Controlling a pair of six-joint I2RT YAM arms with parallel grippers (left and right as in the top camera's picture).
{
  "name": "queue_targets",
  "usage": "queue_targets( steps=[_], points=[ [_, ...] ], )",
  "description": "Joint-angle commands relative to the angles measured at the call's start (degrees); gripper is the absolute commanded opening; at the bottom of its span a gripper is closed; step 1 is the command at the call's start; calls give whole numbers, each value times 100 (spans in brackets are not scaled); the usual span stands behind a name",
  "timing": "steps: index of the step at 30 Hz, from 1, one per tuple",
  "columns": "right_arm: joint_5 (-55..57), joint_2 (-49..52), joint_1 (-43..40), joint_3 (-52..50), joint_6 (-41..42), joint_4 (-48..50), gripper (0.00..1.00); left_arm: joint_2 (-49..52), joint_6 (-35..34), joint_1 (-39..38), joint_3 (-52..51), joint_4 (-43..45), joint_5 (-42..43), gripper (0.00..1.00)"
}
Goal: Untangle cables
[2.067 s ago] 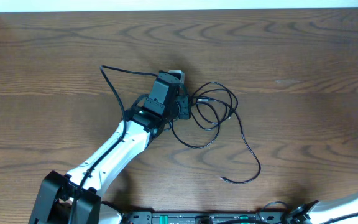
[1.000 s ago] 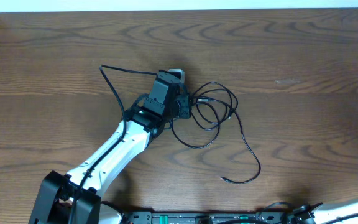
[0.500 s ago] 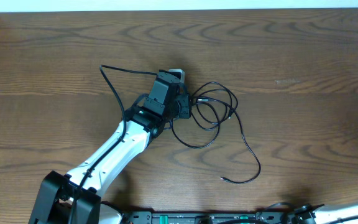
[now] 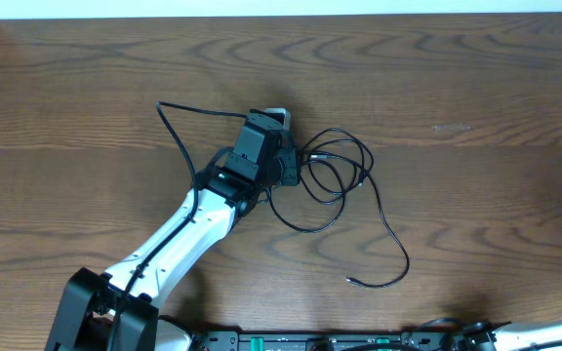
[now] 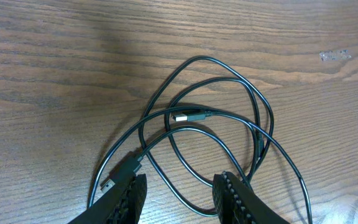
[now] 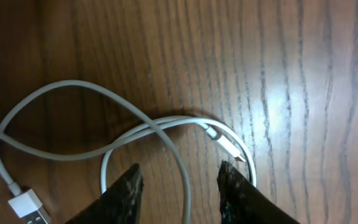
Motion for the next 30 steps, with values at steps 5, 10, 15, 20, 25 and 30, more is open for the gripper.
queue_targets(
  steps=[5, 10, 15, 20, 25, 30],
  points=[
    [-83, -540, 50, -17, 4, -20, 41, -94, 15, 9, -61, 22, -13, 40],
    [-2, -1069, 50, -17, 2, -72, 47, -94, 15, 9, -61, 17, -13, 40],
    [-2, -1563, 50, -17, 2, -164, 53, -94, 17, 9, -61, 17, -13, 40],
    [-35, -1980, 57, -17, -9, -238, 65, -94, 59, 9, -61, -52, -11, 40],
    [-238, -2074, 83, -17, -92, -199, 71, -94, 122, 9, -61, -151, -11, 40],
    [-216, -2059, 199, -17, -192, -92, 87, -94, 122, 9, -61, -146, -11, 40]
  ],
)
